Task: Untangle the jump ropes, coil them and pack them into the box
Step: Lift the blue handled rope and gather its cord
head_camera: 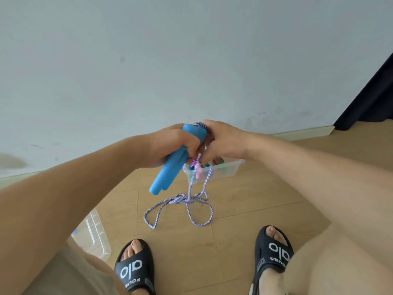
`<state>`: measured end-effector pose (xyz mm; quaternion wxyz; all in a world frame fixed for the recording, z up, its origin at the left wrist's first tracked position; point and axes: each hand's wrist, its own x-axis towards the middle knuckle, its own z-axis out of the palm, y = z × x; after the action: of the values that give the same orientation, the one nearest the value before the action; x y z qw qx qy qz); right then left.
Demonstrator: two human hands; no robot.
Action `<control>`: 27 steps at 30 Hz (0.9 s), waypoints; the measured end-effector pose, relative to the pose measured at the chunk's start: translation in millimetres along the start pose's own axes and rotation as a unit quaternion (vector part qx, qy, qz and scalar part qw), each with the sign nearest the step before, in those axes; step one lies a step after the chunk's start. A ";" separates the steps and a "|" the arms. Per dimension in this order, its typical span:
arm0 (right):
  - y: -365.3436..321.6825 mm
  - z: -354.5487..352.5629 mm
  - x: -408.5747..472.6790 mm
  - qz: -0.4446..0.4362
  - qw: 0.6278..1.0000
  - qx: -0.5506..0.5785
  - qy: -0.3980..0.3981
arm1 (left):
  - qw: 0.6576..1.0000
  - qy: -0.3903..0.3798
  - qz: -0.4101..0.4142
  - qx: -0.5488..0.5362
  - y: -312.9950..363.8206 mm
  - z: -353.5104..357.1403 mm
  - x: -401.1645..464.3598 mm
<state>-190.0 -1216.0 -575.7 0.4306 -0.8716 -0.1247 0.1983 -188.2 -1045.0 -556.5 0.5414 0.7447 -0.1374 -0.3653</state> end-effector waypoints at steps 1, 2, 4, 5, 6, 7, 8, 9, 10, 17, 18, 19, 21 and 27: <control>3.6 -0.5 2.0 0.012 1.000 -0.021 0.005 | 1.000 -0.015 -0.006 0.023 -0.3 -5.0 -0.5; 5.5 -1.9 2.5 0.023 0.998 -0.056 0.014 | 0.999 -0.019 -0.012 0.048 -0.7 -10.4 -0.2; 9.0 -7.1 3.9 0.035 0.993 -0.111 0.030 | 0.993 0.001 -0.020 0.120 -2.8 -21.0 1.2; 7.8 -10.9 4.2 0.034 0.992 -0.116 0.041 | 0.985 0.019 -0.025 0.169 -4.9 -26.4 2.2; 5.3 -14.9 4.2 0.030 0.992 -0.111 0.051 | 0.975 0.035 -0.030 0.216 -7.5 -31.5 3.3; 2.8 -19.5 4.5 0.024 0.993 -0.100 0.060 | 0.967 0.046 -0.036 0.249 -9.5 -35.4 3.4; 0.7 -24.0 4.8 0.018 0.994 -0.082 0.065 | 0.962 0.053 -0.039 0.265 -10.4 -37.7 2.8; -1.0 -27.7 4.8 0.015 0.996 -0.061 0.065 | 0.960 0.060 -0.039 0.269 -10.9 -39.3 2.4; -2.1 -29.9 4.9 0.017 0.997 -0.036 0.062 | 0.960 0.067 -0.036 0.269 -11.2 -40.4 3.0; -6.4 -18.9 -0.7 0.075 0.994 0.074 -0.021 | 0.931 0.087 -0.020 0.354 -9.0 -29.4 11.5; -6.9 -16.3 -1.4 0.067 0.995 0.074 -0.014 | 0.929 0.084 -0.016 0.361 -8.6 -27.5 11.7; -7.9 -14.6 -1.9 0.062 0.995 0.080 -0.003 | 0.928 0.085 -0.012 0.362 -8.3 -26.7 11.8; -10.7 -14.0 -1.9 0.066 0.992 0.104 0.011 | 0.929 0.090 0.007 0.360 -5.9 -25.1 11.5; -20.4 -2.4 -3.3 0.097 0.981 0.163 -0.041 | 0.923 0.129 0.036 0.360 -3.2 -16.1 8.2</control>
<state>-192.8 -1206.8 -557.3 0.5398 -0.7890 -0.0235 0.2926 -171.9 -1037.3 -560.3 0.2622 0.9248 -0.2152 -0.1725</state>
